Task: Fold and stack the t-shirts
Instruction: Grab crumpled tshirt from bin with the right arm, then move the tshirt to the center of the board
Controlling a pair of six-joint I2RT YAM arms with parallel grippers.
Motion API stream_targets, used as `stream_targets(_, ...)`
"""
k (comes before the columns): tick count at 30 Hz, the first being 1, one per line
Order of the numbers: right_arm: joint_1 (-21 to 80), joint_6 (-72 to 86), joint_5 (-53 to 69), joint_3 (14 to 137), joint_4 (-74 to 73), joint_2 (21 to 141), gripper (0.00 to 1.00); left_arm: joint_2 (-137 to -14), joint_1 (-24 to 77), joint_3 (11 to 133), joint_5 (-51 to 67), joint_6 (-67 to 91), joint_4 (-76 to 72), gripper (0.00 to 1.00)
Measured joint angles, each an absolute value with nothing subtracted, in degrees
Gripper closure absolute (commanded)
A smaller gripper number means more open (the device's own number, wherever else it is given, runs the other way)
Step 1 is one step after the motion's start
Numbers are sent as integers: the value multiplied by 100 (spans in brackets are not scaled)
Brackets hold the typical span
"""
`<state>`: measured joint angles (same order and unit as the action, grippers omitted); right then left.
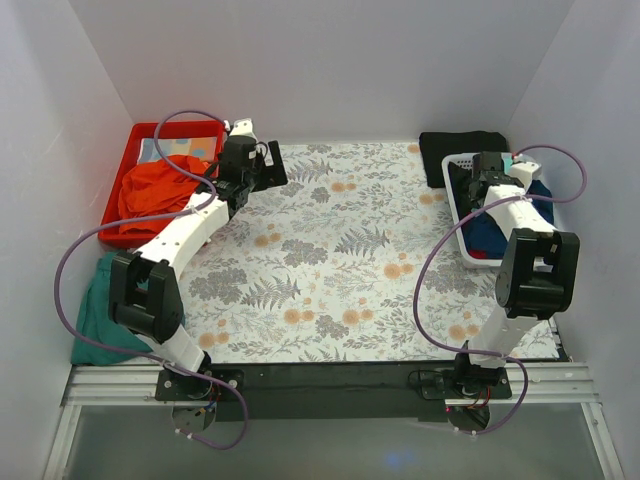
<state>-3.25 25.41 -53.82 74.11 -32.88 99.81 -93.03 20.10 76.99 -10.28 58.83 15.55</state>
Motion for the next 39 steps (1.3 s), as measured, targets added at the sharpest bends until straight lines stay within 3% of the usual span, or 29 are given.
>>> stream_targets(2,-349,2589,-5356,7356,-3284,9981,84,-9347,2010,7725,-1017,5892,1577,2)
stream_targets(3,-360,2613,-5341,7343,-3301,9981,98,-9356,2010,7728,-1011,5894,1597,2)
stream_targets(16,-185,2762,-5258,7400,-3533,9518,99,-9356,2010,7730,-1009,5894,1634,2)
stream_targets(21,648,2711,-5502,7891,-3787,9063,99,-9356,2010,7728,-1000,5898,1629,2)
stream_targets(33,2456,1750,-6399,10337,-3946,9122,99,-9314,2010,7568,-961,5986,1625,2)
stream_targets(39,3699,810,-6541,10567,-3288,9161,99,-9303,2010,7546,-1079,6049,1634,3)
